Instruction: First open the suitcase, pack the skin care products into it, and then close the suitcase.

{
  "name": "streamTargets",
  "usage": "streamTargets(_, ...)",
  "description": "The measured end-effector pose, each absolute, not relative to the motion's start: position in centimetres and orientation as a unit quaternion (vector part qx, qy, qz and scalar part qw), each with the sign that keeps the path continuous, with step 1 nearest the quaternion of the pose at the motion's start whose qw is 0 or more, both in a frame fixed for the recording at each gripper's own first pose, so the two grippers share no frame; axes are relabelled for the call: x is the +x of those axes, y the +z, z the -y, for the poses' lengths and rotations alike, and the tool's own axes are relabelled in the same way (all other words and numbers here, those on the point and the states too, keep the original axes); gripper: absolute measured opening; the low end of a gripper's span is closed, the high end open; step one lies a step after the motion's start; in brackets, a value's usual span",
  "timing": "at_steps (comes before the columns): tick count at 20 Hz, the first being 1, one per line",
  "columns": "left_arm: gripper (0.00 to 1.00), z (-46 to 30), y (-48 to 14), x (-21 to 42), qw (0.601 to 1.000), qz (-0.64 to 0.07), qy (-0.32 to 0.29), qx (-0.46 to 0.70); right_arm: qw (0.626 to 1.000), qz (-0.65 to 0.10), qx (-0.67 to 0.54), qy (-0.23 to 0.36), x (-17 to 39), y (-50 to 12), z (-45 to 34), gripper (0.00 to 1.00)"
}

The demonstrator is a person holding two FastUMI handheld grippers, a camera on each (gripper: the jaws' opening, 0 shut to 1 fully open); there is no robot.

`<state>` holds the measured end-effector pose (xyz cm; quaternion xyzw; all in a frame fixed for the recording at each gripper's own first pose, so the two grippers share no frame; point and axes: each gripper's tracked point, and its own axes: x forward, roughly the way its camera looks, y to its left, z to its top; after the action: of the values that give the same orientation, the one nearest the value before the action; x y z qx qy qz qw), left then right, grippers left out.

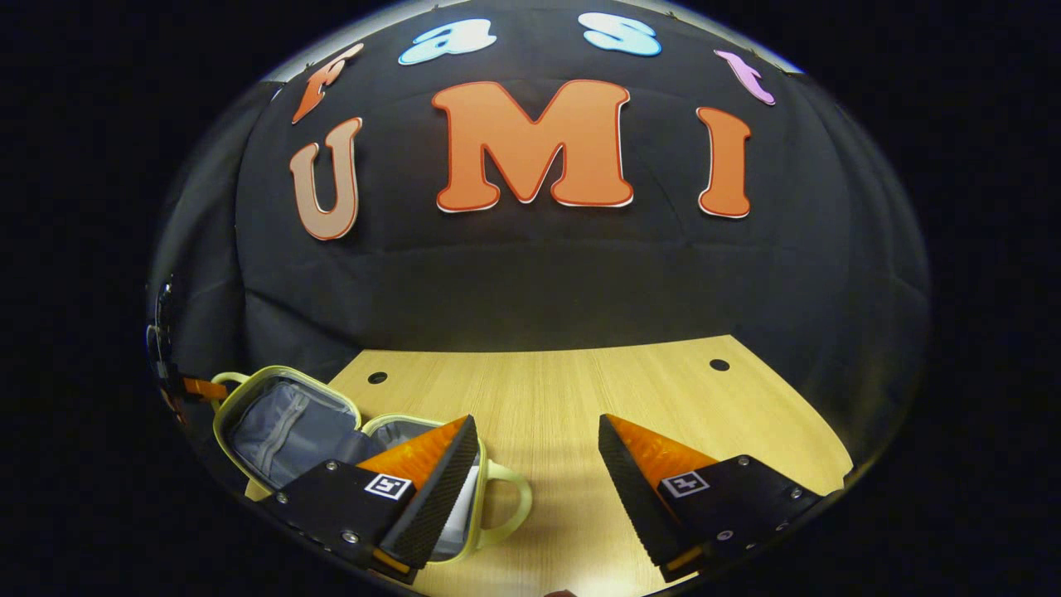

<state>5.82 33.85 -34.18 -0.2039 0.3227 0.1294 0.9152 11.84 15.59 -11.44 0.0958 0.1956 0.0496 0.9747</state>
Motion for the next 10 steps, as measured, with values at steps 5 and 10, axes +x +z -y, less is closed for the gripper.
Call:
streamTargets(5, 0.02, -28.3, -28.4, 7.0, 0.938, -0.291, 0.115, -0.152, 0.982, -0.159, 0.095, 0.045, 11.5, -10.1, -11.9, 0.94)
streamTargets(10, 0.03, -22.1, -24.0, 7.3, 0.954, -0.264, 0.083, -0.118, 0.986, -0.135, 0.080, 0.053, 10.7, -9.5, -9.5, 0.94)
